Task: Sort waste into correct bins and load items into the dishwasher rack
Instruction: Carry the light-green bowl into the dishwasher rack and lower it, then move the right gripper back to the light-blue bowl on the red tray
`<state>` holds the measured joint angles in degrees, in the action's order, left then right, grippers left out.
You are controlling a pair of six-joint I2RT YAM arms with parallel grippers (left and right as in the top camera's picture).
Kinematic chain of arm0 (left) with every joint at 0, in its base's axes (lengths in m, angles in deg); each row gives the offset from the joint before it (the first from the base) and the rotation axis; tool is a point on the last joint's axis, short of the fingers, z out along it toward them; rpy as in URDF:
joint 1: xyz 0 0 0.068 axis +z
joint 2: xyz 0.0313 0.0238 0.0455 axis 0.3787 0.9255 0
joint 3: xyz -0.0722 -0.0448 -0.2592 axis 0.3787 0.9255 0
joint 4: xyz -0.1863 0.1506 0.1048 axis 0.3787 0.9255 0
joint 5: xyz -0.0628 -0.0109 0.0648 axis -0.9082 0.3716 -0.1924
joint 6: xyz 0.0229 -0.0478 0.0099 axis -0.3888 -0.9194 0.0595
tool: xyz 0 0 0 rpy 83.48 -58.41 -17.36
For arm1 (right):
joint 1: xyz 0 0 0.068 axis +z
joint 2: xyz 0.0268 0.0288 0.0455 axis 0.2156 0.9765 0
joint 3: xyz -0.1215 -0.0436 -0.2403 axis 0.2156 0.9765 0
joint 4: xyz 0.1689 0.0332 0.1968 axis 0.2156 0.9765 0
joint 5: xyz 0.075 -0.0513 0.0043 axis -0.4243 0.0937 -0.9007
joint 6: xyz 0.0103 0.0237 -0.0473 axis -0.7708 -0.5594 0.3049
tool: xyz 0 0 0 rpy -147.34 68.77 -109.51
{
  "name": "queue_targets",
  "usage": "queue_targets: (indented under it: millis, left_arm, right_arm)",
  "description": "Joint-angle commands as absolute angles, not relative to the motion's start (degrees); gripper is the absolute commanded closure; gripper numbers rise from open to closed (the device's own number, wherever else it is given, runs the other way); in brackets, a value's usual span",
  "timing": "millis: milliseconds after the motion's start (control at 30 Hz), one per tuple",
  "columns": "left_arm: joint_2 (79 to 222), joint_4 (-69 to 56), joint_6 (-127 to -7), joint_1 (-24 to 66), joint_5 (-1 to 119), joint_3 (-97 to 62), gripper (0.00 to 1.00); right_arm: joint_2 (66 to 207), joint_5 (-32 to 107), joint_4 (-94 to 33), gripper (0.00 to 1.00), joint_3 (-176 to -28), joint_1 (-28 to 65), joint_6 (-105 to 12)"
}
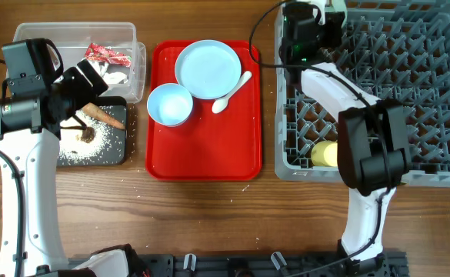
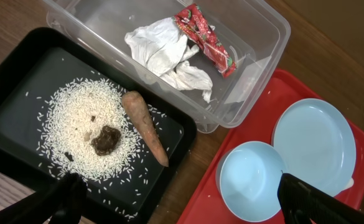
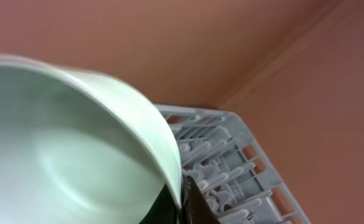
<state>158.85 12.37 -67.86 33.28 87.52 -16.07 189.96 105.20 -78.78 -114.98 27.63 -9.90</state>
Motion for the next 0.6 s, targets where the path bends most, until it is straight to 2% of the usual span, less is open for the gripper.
queue_targets:
  millis: [0, 200, 267, 300, 333, 400, 467, 567]
  left_arm:
    - [158.18, 12.24, -67.16, 33.35, 88.09, -16.48, 0.0]
    - [158.18, 12.26, -67.16, 33.35, 88.09, -16.48, 0.0]
    - [158.18, 12.24, -67.16, 33.35, 88.09, -16.48, 0.0]
    - [158.18, 12.24, -67.16, 33.35, 88.09, -16.48, 0.0]
    - [158.18, 12.24, -67.16, 33.35, 88.09, -16.48, 0.0]
    - [158.18, 12.24, -67.16, 33.35, 88.09, -16.48, 0.0]
    - [158.18, 12.26, -67.16, 33.35, 88.09, -16.48, 0.0]
    - [158.18, 12.26, -67.16, 33.35, 88.09, -16.48, 0.0]
  right_arm:
    - [192.39, 104.46, -78.71, 0.96, -115.68, 27.83, -9.8]
    - [192.45, 104.92, -78.65, 0.94, -115.68, 30.62, -6.71]
    - [192.45, 105.35, -78.1, 0.75, -115.68, 31.98, -4.18]
    - [192.45, 105.35, -77.38, 0.61, -115.68, 32.61, -3.0]
    - [192.45, 105.35, -77.09, 0.53, -115.68, 33.09, -2.19]
    - [192.45, 105.37, -76.26, 0.42, -115.68, 33.93, -2.21]
    - [192.45, 105.4, -76.09, 0.37, -115.68, 34.43, -2.23]
    - [192.43, 105.57, -76.09, 0.23, -115.68, 34.97, -2.23]
